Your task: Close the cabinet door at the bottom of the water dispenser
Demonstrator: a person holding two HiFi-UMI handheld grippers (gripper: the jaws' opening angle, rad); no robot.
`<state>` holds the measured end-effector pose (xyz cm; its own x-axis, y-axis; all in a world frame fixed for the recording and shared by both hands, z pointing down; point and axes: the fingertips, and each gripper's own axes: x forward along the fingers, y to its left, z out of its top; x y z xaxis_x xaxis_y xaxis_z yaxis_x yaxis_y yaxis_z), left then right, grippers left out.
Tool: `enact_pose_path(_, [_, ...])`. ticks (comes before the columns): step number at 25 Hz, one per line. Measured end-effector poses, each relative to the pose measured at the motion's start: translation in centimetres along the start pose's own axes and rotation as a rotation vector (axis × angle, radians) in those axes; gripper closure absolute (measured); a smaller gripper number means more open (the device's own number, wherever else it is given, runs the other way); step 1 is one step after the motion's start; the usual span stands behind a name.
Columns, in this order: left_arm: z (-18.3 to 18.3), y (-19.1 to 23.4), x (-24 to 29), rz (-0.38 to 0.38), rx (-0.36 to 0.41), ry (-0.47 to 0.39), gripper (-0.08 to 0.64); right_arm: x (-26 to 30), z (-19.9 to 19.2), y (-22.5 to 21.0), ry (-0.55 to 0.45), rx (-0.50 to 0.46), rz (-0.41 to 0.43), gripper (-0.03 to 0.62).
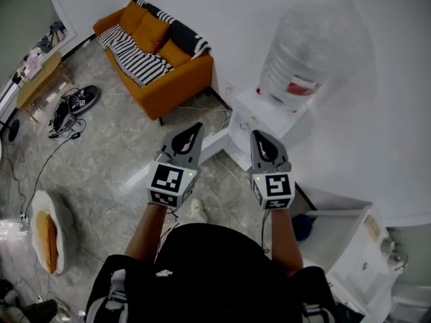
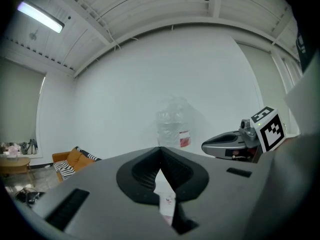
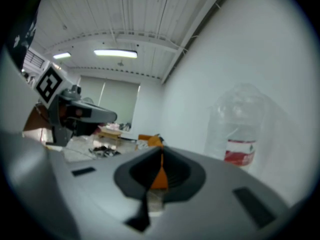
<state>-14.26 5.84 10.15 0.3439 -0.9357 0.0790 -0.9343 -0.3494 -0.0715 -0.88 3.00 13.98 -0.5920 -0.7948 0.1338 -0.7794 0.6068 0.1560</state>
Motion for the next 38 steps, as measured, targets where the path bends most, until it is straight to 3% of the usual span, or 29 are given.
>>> enact_pose_path(11, [-3.1,6.5,5.4,-0.077,-0.054,0.057,0.549,7.3,-1.9,-0.4,0.082,0.023,-0.082,0.557])
enact_pose_path(17, [-6.1,8.4,7.4,-0.121,-0.08,0.108,0.549,9.9,-4.2,0.3,0.136,0.049,-0.08,0.557])
enact_pose_path(28, [-11.2,6.0,10.0,-0.175,-0.101,0.219,0.549,11.2,-9.0,-0.3,0.223,0.097,-0.022,0.557])
enact_pose_path(38, [-18.4,3.7,11.1,-0.153,-0.152,0.37,0.549,12.0,-15.9,-1.4,0.333,0.16,0.071,0.557])
